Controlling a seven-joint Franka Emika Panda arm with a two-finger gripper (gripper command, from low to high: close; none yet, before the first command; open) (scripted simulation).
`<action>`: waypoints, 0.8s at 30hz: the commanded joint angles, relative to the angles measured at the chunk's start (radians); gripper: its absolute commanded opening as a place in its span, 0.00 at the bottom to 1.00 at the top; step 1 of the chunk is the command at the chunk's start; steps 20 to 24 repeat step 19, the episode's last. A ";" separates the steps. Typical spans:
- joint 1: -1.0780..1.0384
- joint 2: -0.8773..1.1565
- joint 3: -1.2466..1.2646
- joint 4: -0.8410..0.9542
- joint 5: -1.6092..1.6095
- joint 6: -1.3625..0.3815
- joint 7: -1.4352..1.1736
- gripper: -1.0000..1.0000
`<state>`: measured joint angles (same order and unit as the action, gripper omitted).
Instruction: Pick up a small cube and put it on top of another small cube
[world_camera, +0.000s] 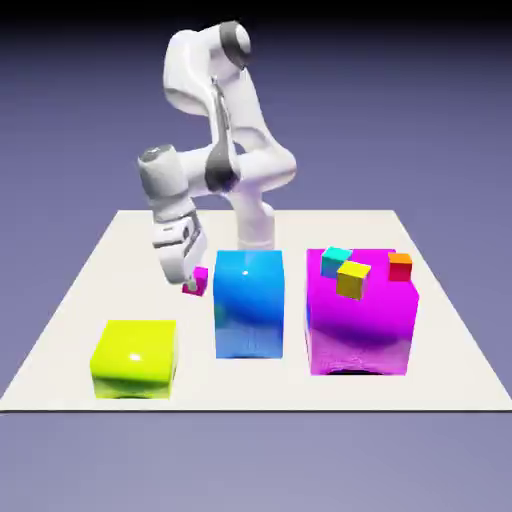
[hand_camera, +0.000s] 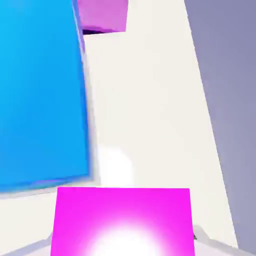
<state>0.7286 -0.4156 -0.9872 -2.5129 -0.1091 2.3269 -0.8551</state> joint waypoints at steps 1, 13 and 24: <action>0.017 0.004 0.036 0.033 0.023 -0.023 0.018 0.00; 0.309 0.147 0.282 0.176 0.360 -0.181 0.013 0.00; 0.308 0.143 0.283 0.180 0.356 -0.187 0.016 1.00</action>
